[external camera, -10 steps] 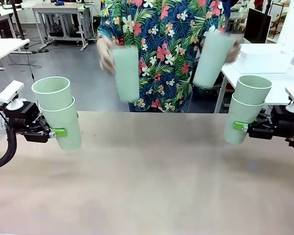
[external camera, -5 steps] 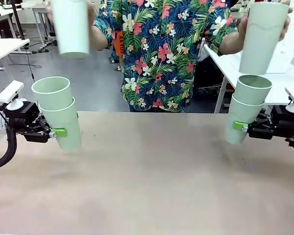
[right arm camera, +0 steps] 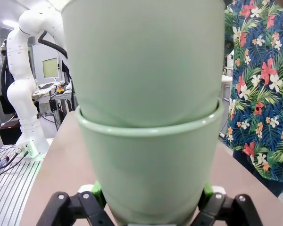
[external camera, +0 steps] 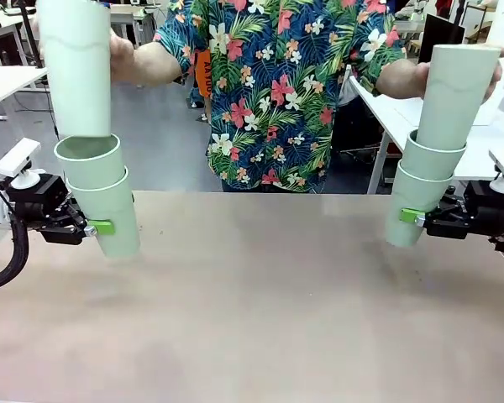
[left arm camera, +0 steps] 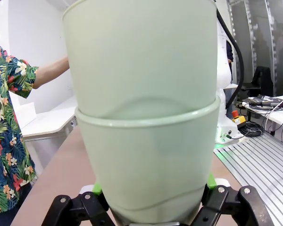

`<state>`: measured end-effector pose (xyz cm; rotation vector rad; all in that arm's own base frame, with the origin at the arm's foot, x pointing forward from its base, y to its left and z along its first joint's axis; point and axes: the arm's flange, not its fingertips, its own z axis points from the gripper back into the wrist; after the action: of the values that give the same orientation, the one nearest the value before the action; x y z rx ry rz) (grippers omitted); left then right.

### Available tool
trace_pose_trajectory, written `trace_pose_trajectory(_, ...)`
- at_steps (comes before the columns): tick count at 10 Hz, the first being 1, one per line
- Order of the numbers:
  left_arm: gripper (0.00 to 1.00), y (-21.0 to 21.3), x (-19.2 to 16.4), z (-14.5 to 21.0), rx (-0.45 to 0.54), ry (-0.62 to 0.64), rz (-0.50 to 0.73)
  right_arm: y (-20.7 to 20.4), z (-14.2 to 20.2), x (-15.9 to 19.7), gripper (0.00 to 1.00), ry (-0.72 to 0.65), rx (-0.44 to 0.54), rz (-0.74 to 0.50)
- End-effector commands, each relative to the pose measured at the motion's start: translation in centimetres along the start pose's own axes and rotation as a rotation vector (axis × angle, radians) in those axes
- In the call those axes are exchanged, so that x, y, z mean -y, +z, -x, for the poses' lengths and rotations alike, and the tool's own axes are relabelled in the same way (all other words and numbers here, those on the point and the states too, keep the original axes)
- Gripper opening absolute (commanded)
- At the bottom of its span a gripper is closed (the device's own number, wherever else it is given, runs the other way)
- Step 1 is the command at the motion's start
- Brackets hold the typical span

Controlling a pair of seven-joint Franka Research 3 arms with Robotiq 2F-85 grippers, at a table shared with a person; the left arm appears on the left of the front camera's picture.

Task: Stack the cups and store them in the basket.
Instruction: Place the stack of Reusable plastic cups into the Pantry Basket.

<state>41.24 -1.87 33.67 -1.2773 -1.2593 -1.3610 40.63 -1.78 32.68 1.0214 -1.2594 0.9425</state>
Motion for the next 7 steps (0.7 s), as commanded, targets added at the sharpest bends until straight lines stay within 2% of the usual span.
trace_pose_trajectory(1,0.85,0.05,0.07,-0.38,0.004,-0.007,0.002,-0.06,-0.22,-0.02,0.85,0.005,0.000,0.000)
trace_pose_trajectory(7,0.85,0.05,0.07,-0.38,0.004,-0.007,0.002,-0.06,-0.22,-0.02,0.85,0.005,0.000,0.000)
